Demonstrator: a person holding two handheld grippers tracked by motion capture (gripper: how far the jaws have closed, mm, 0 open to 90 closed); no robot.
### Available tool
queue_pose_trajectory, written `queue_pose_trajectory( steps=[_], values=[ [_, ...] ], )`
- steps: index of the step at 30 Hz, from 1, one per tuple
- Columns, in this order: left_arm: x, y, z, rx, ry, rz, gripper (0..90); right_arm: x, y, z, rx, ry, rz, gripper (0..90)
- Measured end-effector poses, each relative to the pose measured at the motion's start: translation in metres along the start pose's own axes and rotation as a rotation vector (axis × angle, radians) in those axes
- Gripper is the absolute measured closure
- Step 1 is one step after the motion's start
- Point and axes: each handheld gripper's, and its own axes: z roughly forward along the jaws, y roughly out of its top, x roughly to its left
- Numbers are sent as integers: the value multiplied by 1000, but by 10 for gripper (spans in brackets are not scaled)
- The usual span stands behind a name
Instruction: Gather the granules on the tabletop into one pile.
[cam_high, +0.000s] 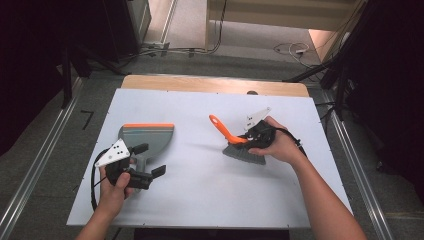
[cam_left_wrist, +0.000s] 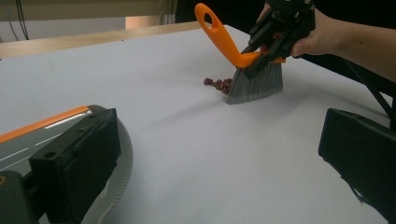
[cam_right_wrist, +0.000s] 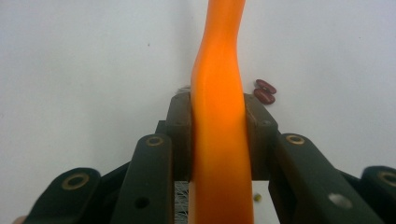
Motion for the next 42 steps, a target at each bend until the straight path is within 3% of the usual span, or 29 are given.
queue_pose_trajectory(
  steps=[10, 27, 33, 42],
  values=[
    [0, 0, 1, 0, -3, 1, 0, -17, 6, 5, -9, 13, 15, 672],
    [0, 0, 0, 0, -1, 0, 0, -27, 16, 12, -16, 9, 27, 672],
    [0, 0, 0, -1, -2, 1, 0, -27, 17, 12, -23, 12, 21, 672],
    [0, 0, -1, -2, -1, 2, 0, -17, 20, 8, -50, 33, 9, 677]
  ],
)
